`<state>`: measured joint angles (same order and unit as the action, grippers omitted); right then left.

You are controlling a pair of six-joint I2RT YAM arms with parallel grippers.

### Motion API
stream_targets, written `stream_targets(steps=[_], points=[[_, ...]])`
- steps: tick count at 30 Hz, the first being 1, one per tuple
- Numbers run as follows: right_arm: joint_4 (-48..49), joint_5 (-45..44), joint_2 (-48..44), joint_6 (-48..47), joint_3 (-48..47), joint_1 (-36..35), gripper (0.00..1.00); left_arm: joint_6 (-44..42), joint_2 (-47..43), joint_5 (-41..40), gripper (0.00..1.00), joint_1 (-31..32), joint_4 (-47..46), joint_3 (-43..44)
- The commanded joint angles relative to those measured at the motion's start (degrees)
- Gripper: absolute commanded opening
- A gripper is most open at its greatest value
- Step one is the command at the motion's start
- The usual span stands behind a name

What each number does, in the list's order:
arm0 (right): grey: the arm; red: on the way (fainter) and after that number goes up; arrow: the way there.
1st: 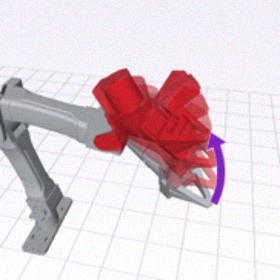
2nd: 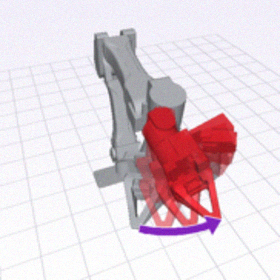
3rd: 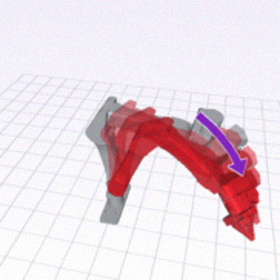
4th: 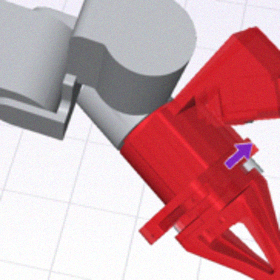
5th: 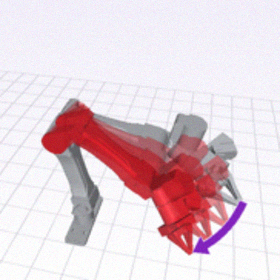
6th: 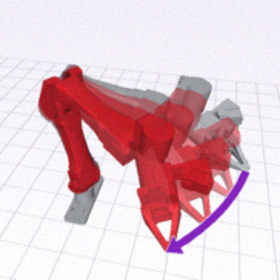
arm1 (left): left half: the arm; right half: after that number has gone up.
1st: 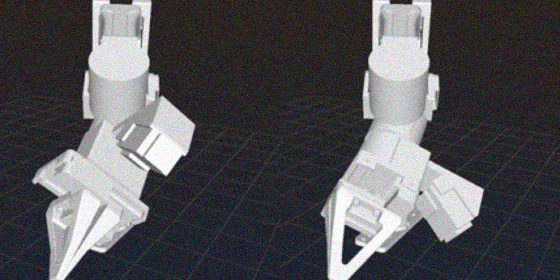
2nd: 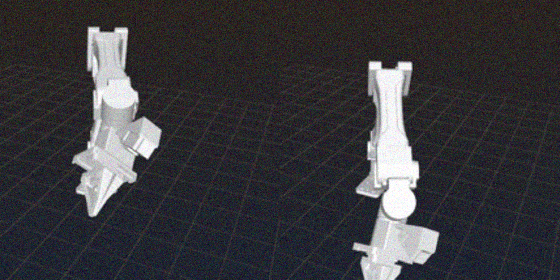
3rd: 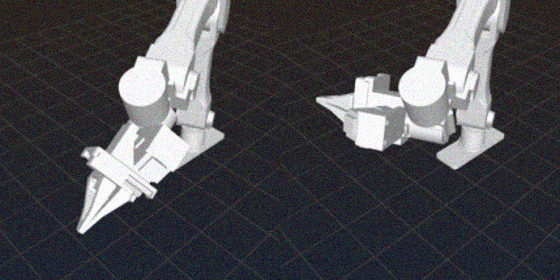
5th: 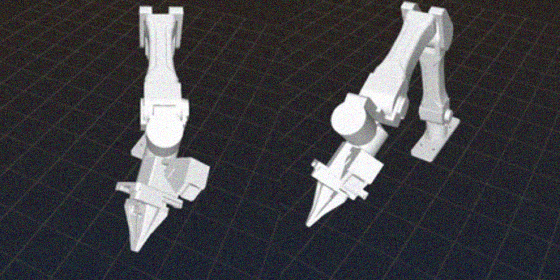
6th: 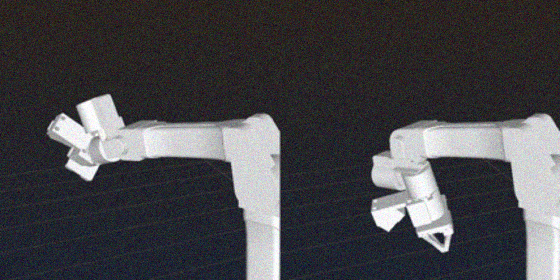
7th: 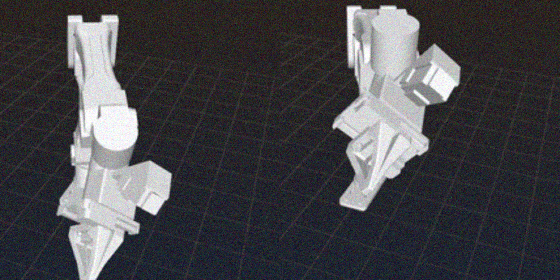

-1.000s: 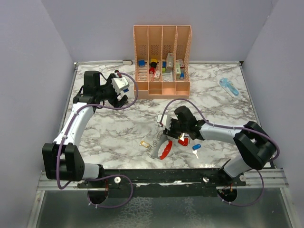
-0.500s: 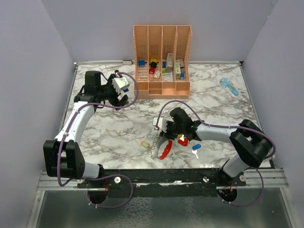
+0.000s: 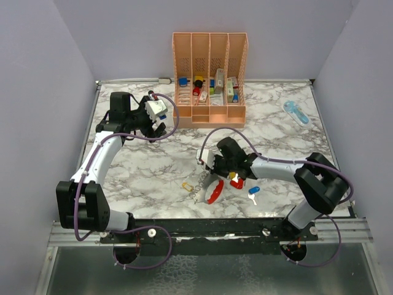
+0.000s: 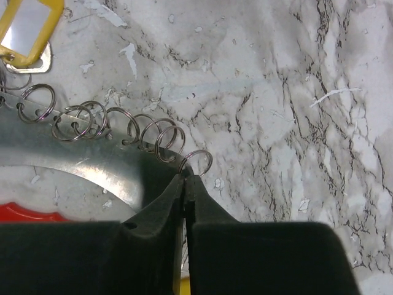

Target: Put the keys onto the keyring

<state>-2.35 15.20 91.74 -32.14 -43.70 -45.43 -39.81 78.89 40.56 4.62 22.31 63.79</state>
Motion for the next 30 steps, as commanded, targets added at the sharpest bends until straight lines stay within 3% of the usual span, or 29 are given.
stream_targets(steps=[1, 14, 24, 30], points=[[-4.22, -3.16, 1.8, 6.08, -2.99, -0.45, 0.01, 0.22, 0.55, 2.12, 0.91, 0.12, -1.21, -0.18], [-17.8, -6.14, 6.62, 35.71, -12.33, -0.58, 0.01, 1.5, 1.45, 2.91, 0.91, 0.12, -2.15, 0.17], [-12.5, -4.41, 4.19, 58.74, -13.56, -0.8, 0.01, 4.79, 4.34, 2.35, 0.91, 0.12, -2.25, 3.6], [-8.11, -8.28, 3.61, 72.9, -13.98, -0.8, 0.01, 6.87, 5.93, 3.28, 0.91, 0.19, -2.69, 5.02]])
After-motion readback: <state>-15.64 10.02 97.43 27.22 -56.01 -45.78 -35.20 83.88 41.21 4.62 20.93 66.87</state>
